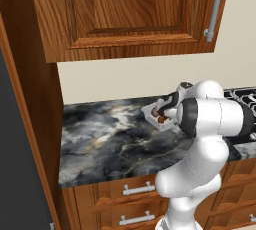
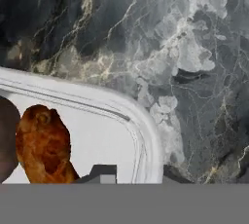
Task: Place the tupperware on the top shelf of the fridge. Make space for the tupperware among the existing items by rearranging them on the shelves if needed. Close the fridge door when finished.
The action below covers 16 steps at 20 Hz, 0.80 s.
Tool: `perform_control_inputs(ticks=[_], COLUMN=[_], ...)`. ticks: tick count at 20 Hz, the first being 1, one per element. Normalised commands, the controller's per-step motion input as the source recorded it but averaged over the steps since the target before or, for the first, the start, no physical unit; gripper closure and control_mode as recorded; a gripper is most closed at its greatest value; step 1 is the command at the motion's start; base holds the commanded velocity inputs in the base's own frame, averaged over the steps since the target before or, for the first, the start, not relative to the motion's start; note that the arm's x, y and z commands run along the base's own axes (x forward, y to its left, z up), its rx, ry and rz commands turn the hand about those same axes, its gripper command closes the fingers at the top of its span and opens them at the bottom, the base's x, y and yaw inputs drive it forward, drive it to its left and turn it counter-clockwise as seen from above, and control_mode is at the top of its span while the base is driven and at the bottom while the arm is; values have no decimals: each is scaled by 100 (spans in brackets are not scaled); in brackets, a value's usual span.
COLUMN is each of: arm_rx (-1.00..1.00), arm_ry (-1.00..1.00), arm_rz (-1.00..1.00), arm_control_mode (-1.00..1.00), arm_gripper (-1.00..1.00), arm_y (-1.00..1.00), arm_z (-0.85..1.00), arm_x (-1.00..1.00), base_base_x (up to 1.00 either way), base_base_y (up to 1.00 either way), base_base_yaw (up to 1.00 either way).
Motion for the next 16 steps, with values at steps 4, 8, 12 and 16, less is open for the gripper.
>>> perform_control_inputs(ticks=[4,8,12,16], arm_rx=[0,0,0,4], arm_ry=[-29,-19,-2,0], arm_rz=[0,0,0,0], arm_control_mode=[-100,-100,-100,-100], arm_gripper=[100,100,100,100], arm_y=[0,0,17,14], arm_z=[54,77,99,100], arm_x=[-100,-98,-80,-72], base_base_x=[0,0,0,0], base_base_y=[0,0,0,0], base_base_yaw=[0,0,0,0])
